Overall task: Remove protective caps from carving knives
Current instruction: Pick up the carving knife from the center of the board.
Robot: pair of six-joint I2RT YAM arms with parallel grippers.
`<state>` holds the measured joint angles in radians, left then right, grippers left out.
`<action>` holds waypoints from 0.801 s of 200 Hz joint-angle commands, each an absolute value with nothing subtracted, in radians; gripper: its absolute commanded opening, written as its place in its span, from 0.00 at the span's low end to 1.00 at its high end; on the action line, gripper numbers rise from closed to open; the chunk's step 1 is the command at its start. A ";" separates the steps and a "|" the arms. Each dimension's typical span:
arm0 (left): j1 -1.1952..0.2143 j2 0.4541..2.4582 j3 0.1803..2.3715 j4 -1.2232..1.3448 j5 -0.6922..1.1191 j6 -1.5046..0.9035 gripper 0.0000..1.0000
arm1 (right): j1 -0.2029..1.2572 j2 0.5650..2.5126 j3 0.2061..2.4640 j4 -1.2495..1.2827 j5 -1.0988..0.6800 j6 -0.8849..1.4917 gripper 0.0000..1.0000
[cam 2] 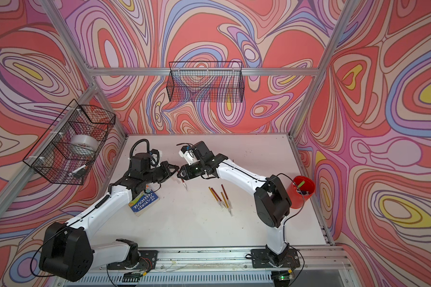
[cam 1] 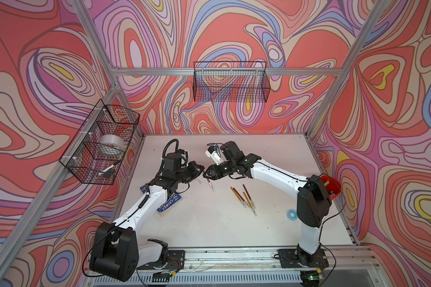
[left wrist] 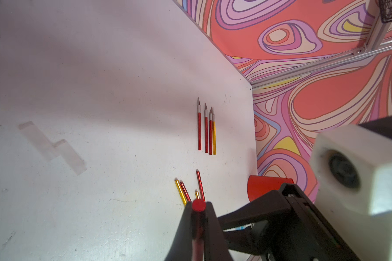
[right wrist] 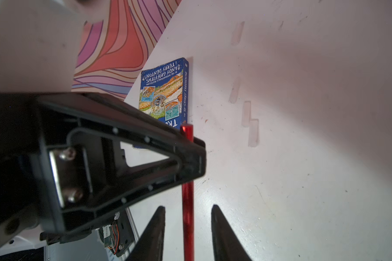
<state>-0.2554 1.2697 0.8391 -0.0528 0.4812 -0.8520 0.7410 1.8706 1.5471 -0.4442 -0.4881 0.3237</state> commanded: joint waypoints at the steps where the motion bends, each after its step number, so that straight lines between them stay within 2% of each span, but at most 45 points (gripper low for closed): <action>1: -0.258 1.257 0.890 -0.097 0.436 -0.880 0.00 | 0.742 1.737 1.460 -0.338 -0.408 0.323 0.36; 44: -0.256 1.268 0.917 -0.091 0.382 -0.963 0.00 | 0.743 1.580 1.273 -0.135 -0.396 0.360 0.33; 72: -0.253 1.280 0.920 -0.003 0.394 -1.070 0.00 | 0.760 1.529 1.190 -0.017 -0.440 0.361 0.27; 121: -0.250 1.276 0.922 0.098 0.384 -1.225 0.00 | 0.872 1.579 1.164 0.070 -0.465 0.311 0.25; 160: -0.251 1.263 0.874 0.219 0.398 -1.353 0.00 | 0.884 1.619 1.080 0.252 -0.424 0.363 0.25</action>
